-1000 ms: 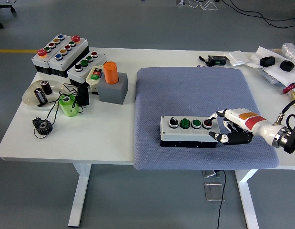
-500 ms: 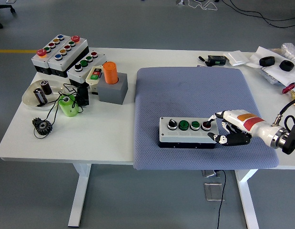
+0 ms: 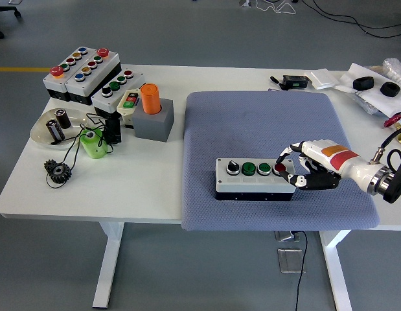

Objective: Pick up the button,place it on the desk,press the button,press the button

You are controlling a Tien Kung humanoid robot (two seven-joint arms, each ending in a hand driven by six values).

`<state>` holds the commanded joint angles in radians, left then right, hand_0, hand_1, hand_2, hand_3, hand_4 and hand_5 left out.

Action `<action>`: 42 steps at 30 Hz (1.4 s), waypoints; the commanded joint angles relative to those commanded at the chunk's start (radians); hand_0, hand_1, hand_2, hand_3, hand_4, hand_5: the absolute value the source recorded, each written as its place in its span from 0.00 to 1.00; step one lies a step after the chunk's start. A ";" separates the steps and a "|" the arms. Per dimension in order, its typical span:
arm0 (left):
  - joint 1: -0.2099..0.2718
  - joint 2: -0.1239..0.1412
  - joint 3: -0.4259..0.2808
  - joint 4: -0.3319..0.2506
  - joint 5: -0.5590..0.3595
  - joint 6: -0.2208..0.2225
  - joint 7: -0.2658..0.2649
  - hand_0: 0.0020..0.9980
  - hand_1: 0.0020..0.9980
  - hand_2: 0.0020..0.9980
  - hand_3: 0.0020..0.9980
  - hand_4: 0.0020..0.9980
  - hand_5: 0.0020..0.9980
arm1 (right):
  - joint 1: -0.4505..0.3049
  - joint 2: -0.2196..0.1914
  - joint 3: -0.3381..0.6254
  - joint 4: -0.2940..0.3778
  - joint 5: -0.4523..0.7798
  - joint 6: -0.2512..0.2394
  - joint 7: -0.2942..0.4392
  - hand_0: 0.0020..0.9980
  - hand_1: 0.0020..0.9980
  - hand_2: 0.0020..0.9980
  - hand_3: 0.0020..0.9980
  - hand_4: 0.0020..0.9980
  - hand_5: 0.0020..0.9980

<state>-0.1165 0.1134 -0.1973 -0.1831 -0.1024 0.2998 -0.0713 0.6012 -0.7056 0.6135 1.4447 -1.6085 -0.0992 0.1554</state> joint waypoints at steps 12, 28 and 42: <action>-0.003 0.000 0.006 0.000 -0.009 0.000 -0.001 0.67 0.72 0.72 0.52 0.33 1.00 | 0.024 0.034 -0.040 -0.026 -0.003 0.007 -0.014 0.14 0.00 0.08 0.67 0.63 0.60; -0.002 -0.002 -0.003 0.000 0.005 0.001 0.002 0.67 0.72 0.72 0.52 0.33 1.00 | 0.034 0.062 -0.068 -0.035 -0.002 0.004 -0.030 0.14 0.00 0.08 0.66 0.62 0.60; 0.004 -0.003 -0.020 0.001 0.031 0.004 0.008 0.67 0.72 0.72 0.52 0.33 1.00 | 0.035 0.074 -0.112 -0.070 -0.006 0.007 -0.039 0.14 0.00 0.08 0.66 0.62 0.60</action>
<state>-0.1128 0.1099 -0.2178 -0.1824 -0.0714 0.3036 -0.0632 0.6359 -0.6321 0.5016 1.3745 -1.6145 -0.0920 0.1161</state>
